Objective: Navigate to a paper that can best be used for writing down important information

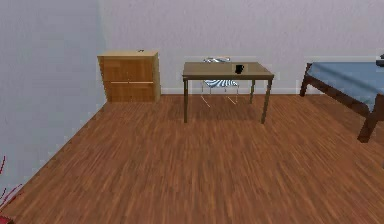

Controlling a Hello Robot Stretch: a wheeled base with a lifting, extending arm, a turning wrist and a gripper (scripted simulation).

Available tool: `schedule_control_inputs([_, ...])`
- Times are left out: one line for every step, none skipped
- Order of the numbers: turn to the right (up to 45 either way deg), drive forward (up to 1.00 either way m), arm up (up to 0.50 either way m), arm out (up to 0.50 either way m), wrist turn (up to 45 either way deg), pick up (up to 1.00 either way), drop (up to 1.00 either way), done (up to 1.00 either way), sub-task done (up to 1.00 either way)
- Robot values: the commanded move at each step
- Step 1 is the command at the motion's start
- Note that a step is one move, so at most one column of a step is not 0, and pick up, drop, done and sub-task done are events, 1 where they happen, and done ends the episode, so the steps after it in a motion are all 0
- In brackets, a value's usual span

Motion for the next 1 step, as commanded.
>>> schedule_control_inputs([0.0,0.3,0.0,0.0,0.0,0.0,0.0,0.0,0.0])
